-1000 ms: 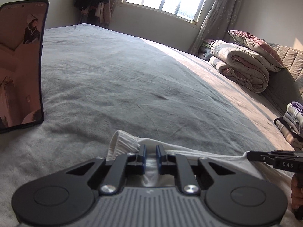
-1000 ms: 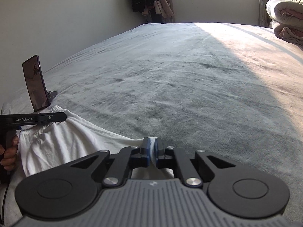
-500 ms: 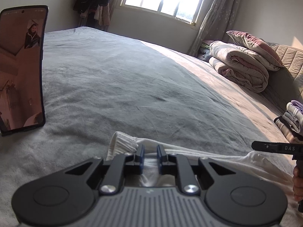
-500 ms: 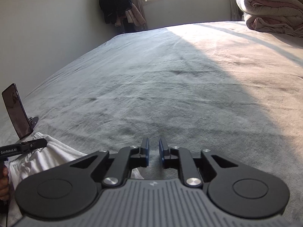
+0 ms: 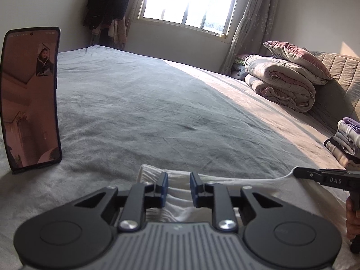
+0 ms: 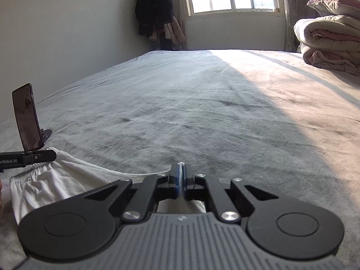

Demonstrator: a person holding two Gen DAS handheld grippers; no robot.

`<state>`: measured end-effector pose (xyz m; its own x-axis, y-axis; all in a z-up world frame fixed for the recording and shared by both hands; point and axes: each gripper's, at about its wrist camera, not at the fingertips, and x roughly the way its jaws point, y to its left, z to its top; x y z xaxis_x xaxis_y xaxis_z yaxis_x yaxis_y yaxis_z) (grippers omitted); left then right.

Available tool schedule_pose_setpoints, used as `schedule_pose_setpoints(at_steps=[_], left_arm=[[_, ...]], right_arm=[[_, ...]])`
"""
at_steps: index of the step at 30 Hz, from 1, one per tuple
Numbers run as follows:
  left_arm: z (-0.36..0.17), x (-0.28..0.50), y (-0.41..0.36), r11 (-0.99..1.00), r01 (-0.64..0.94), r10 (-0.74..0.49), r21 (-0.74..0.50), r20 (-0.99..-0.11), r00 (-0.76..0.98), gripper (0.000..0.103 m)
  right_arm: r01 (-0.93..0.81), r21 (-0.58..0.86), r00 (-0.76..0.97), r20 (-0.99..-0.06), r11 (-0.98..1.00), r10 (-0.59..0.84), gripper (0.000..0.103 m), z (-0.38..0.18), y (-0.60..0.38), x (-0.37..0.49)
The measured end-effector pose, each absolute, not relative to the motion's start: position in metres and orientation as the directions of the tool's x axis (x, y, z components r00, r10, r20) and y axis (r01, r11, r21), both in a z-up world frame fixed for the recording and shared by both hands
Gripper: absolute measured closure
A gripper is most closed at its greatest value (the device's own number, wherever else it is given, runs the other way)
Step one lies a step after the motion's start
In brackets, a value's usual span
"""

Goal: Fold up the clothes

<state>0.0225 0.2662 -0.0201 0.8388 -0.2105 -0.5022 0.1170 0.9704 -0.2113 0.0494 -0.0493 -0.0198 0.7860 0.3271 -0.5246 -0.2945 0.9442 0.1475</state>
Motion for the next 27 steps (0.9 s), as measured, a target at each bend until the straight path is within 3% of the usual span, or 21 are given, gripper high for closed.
schedule_pose_setpoints(at_steps=[2, 9, 11, 13, 14, 16, 17, 23, 27], left_arm=[[-0.025, 0.027, 0.267, 0.973, 0.097, -0.193, -0.207, -0.518, 0.833, 0.088], [-0.022, 0.029, 0.263, 0.977, 0.092, -0.182, -0.194, -0.523, 0.833, 0.087], [-0.018, 0.027, 0.263, 0.975, 0.088, -0.182, -0.202, -0.515, 0.837, 0.084], [-0.012, 0.023, 0.262, 0.973, 0.082, -0.181, -0.214, -0.497, 0.848, 0.066], [-0.009, 0.021, 0.261, 0.974, 0.079, -0.175, -0.213, -0.487, 0.856, 0.062], [-0.002, 0.016, 0.258, 0.975, 0.087, -0.176, -0.206, -0.465, 0.868, 0.059], [0.001, 0.014, 0.256, 0.973, 0.098, -0.187, -0.210, -0.458, 0.869, 0.058], [0.013, 0.003, 0.230, 0.943, 0.223, -0.313, -0.246, -0.430, 0.847, 0.052], [0.007, -0.011, 0.202, 0.910, 0.373, -0.413, -0.178, -0.455, 0.789, 0.052]], right_arm=[[-0.283, 0.148, 0.779, -0.541, 0.948, 0.317, 0.100, -0.026, -0.050, 0.056], [-0.282, 0.102, 0.775, -0.561, 0.954, 0.289, 0.094, -0.031, -0.044, 0.058], [-0.290, 0.080, 0.778, -0.560, 0.954, 0.284, 0.089, -0.029, -0.041, 0.055], [-0.293, 0.077, 0.779, -0.559, 0.953, 0.284, 0.085, -0.028, -0.040, 0.054], [-0.292, 0.080, 0.779, -0.558, 0.953, 0.286, 0.083, -0.027, -0.041, 0.054], [-0.282, 0.085, 0.782, -0.556, 0.956, 0.280, 0.062, -0.024, -0.042, 0.053], [-0.273, 0.087, 0.785, -0.555, 0.958, 0.275, 0.057, -0.022, -0.043, 0.052], [-0.251, 0.102, 0.792, -0.550, 0.963, 0.265, 0.055, 0.001, -0.056, 0.036], [-0.296, 0.096, 0.775, -0.558, 0.950, 0.297, 0.053, 0.013, -0.064, 0.004]])
